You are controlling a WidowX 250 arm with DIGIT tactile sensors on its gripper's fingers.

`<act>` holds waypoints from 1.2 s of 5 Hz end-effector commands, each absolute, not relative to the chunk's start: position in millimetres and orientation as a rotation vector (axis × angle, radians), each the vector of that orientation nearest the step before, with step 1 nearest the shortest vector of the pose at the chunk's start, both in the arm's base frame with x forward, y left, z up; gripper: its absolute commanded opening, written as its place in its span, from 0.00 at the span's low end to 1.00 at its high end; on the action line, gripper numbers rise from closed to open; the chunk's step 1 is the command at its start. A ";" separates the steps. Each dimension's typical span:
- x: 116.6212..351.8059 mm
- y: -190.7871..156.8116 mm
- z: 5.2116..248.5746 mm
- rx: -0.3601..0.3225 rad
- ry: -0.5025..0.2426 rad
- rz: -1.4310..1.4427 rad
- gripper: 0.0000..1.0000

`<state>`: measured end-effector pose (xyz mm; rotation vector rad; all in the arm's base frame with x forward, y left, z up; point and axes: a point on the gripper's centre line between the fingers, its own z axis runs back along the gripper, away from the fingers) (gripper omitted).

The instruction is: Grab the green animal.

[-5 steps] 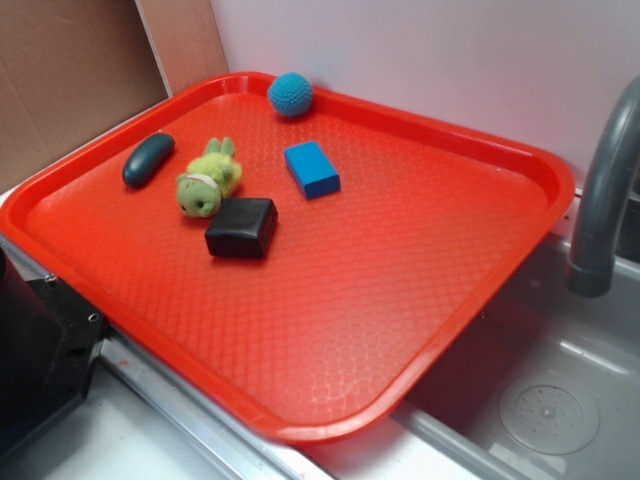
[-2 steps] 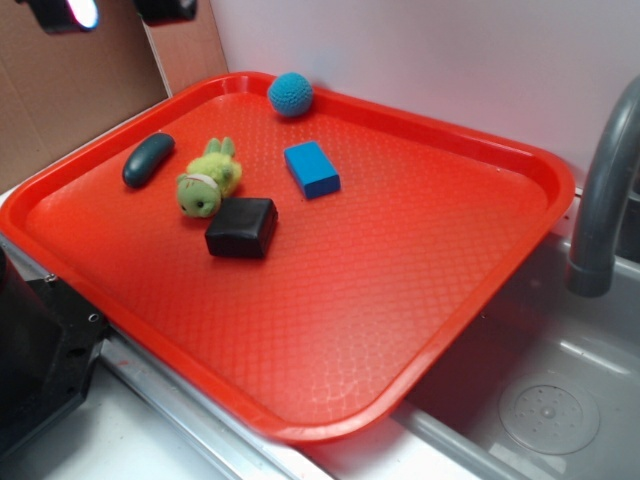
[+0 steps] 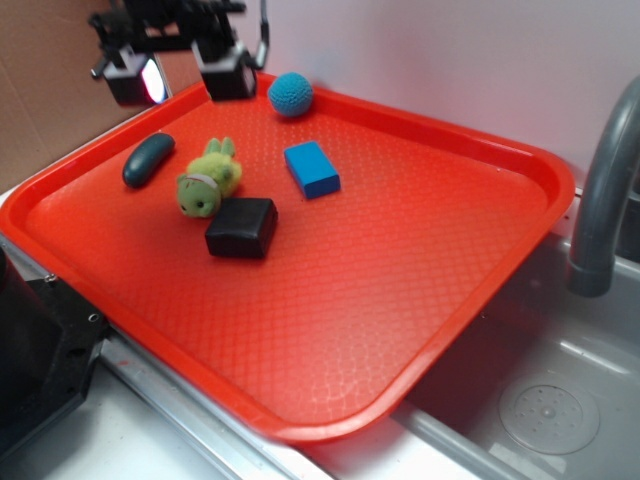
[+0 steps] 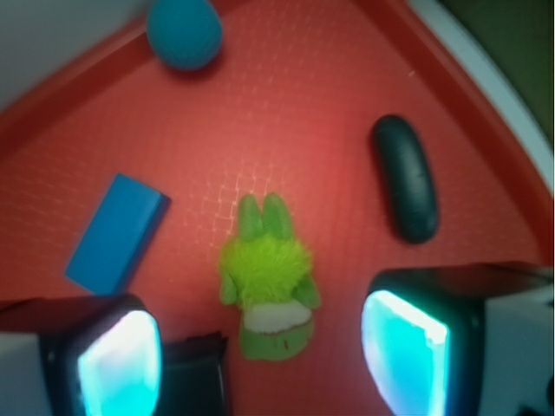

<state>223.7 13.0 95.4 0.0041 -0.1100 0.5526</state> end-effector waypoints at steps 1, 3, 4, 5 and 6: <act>227.9 26.0 61.9 0.024 -0.075 0.536 1.00; 223.4 28.9 30.6 0.045 0.005 0.556 1.00; 223.4 27.0 25.6 0.044 0.013 0.547 0.80; 220.1 28.6 31.9 0.025 0.000 0.558 0.00; 222.9 27.6 45.4 0.018 -0.034 0.535 0.00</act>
